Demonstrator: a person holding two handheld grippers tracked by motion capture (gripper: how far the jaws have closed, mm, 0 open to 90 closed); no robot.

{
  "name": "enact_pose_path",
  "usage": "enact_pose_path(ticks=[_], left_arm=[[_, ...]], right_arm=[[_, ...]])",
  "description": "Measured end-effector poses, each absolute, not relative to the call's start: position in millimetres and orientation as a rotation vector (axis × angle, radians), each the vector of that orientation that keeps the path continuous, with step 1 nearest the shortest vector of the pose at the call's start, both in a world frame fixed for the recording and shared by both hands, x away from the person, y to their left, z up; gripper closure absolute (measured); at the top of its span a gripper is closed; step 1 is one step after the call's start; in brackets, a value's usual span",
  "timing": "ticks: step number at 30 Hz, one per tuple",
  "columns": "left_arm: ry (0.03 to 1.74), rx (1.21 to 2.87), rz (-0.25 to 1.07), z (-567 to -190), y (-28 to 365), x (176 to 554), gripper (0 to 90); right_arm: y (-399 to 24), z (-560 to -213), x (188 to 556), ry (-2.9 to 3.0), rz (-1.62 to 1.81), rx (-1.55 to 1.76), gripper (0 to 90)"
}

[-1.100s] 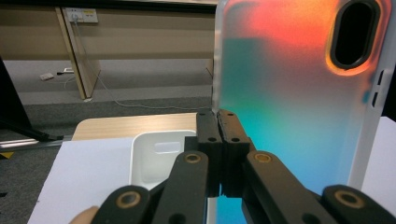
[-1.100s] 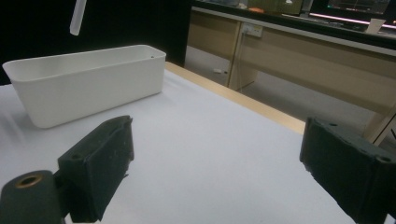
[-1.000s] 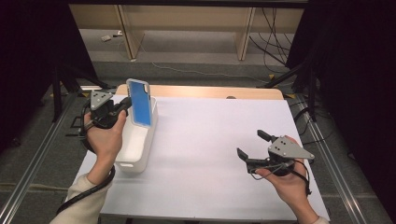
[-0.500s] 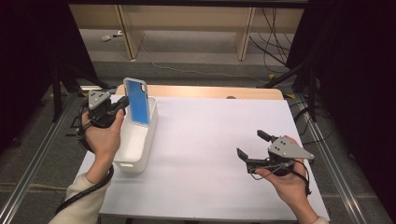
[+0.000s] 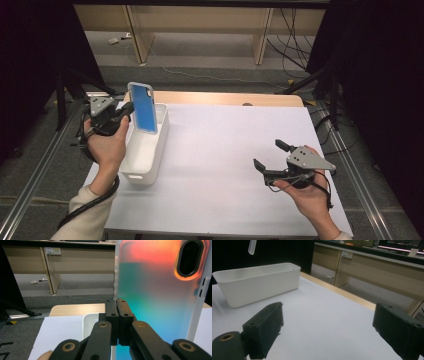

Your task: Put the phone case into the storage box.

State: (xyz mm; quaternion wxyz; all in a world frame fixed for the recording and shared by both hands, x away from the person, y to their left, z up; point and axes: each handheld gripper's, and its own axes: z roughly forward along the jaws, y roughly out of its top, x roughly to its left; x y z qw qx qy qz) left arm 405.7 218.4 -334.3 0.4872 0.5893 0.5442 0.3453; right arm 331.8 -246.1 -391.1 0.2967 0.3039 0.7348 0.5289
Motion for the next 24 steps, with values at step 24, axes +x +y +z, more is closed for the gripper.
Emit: enact_pose_path(ticks=[24], left_arm=[[1.324,1.44,0.862,-338.4,221.9,415.5,88.7]], right_arm=[[-245.3,-392.7,333.2,1.954,1.416,0.8,10.6]])
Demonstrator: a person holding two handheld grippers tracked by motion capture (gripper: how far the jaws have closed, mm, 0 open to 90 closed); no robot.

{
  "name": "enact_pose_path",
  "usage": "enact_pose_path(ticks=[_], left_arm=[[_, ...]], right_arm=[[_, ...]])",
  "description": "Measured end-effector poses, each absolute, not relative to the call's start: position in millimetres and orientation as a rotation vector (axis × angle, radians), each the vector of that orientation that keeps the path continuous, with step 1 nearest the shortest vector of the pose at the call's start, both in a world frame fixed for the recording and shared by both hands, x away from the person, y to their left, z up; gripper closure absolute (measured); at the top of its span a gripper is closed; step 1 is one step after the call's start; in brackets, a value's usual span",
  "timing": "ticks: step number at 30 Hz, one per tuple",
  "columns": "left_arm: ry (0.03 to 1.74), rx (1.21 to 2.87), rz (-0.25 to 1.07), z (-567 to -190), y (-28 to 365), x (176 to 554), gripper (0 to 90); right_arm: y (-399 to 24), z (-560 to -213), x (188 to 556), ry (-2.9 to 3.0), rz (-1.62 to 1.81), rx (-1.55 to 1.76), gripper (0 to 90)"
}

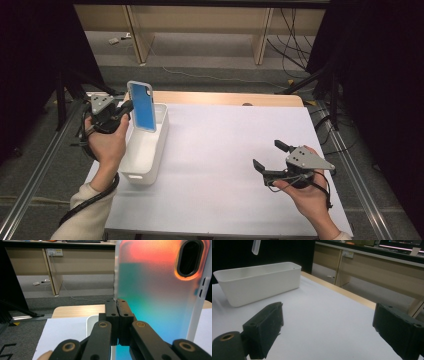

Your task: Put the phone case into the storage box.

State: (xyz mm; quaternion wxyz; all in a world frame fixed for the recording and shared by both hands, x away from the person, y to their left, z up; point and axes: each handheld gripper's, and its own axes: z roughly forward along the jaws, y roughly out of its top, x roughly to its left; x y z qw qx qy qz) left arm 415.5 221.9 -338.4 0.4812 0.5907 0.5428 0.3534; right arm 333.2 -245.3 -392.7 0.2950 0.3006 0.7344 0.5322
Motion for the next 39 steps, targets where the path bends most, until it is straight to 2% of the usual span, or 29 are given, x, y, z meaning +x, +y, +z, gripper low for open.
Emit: enact_pose_path(ticks=[39], left_arm=[[1.352,1.454,0.881,-351,227,440,88.7]], right_arm=[[-244,-395,333,1.966,1.405,0.812,10.8]])
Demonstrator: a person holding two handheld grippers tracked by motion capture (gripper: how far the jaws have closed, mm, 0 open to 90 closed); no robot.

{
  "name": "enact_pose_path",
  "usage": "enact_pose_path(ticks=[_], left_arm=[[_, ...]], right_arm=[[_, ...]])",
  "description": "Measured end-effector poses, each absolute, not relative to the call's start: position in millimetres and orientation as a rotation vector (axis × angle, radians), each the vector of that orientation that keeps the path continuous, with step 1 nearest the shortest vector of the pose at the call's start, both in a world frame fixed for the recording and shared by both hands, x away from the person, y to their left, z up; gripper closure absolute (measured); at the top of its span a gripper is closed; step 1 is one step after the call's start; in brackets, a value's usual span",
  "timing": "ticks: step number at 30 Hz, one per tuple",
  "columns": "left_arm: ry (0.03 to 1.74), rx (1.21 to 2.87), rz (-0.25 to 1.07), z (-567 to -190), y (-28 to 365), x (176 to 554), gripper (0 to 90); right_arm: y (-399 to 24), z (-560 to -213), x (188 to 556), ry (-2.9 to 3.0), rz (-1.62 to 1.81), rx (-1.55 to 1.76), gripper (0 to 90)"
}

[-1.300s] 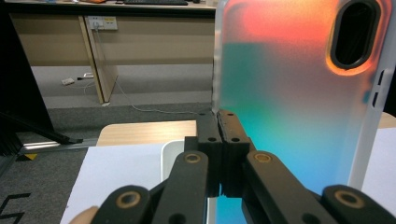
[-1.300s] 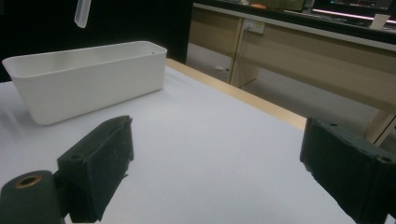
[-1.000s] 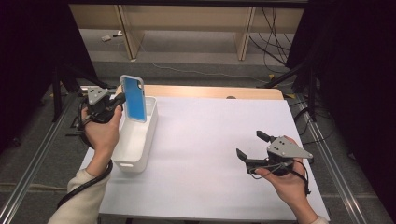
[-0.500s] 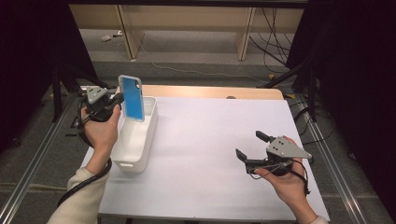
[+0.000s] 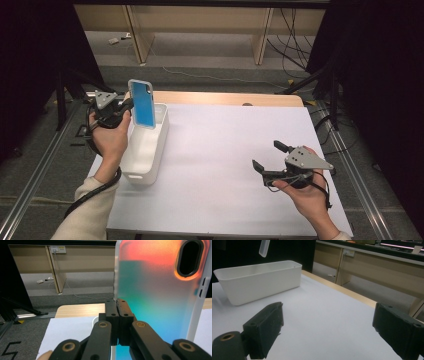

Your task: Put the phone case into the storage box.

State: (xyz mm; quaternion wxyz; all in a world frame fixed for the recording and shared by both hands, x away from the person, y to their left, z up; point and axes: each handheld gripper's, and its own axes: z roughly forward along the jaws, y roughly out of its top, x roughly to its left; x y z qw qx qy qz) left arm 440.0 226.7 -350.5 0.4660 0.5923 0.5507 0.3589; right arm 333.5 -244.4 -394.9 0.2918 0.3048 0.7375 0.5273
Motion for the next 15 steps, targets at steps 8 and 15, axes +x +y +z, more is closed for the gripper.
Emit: enact_pose_path(ticks=[8,15], left_arm=[[1.358,1.457,0.881,-352,225,447,88.7],[1.368,1.458,0.881,-355,222,454,88.7]], right_arm=[[-245,-395,334,1.968,1.416,0.803,10.8],[-246,-395,334,1.965,1.409,0.811,10.8]])
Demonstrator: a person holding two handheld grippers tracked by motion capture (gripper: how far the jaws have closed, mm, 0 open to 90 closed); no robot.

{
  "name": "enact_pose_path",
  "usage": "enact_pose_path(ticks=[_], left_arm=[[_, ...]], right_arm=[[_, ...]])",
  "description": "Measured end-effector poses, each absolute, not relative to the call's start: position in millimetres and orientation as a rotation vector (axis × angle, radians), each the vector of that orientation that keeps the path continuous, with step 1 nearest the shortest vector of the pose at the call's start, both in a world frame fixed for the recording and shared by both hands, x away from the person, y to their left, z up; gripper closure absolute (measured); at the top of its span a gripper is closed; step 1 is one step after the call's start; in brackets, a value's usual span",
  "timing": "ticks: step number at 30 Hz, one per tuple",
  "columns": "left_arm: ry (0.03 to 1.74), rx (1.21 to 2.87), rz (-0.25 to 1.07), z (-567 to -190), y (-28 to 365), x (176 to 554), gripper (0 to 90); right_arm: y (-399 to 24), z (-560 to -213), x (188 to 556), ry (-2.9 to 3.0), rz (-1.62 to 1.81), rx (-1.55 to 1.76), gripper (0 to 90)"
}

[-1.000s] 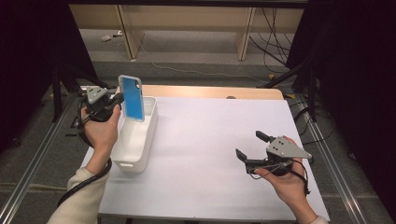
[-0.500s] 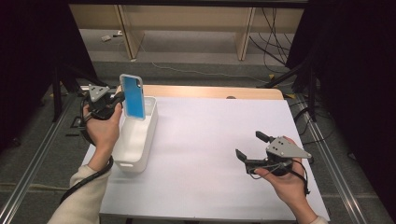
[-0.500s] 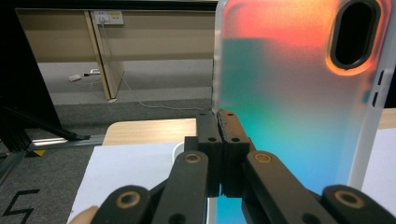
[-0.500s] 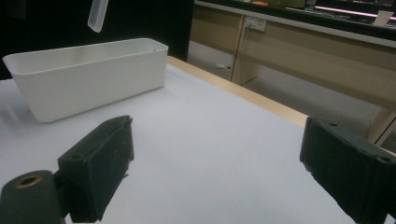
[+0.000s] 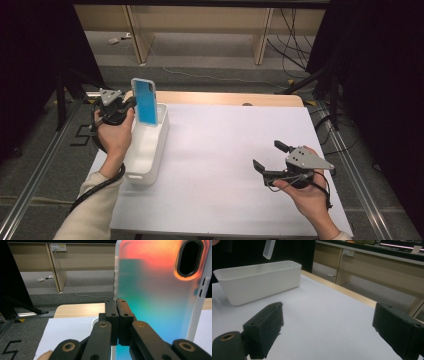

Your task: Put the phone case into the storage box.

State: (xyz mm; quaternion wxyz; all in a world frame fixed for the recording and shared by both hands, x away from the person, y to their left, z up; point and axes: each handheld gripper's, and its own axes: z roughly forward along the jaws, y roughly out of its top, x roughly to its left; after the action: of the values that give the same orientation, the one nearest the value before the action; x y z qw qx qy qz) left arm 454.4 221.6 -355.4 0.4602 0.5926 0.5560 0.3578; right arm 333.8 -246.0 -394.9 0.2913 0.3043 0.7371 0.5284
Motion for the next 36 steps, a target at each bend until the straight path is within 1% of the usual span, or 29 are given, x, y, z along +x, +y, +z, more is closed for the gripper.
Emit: enact_pose_path(ticks=[26,36], left_arm=[[1.379,1.462,0.891,-353,221,466,88.7],[1.375,1.467,0.883,-354,220,468,88.7]], right_arm=[[-249,-400,343,1.967,1.436,0.818,10.9],[-248,-397,340,1.972,1.421,0.834,10.9]])
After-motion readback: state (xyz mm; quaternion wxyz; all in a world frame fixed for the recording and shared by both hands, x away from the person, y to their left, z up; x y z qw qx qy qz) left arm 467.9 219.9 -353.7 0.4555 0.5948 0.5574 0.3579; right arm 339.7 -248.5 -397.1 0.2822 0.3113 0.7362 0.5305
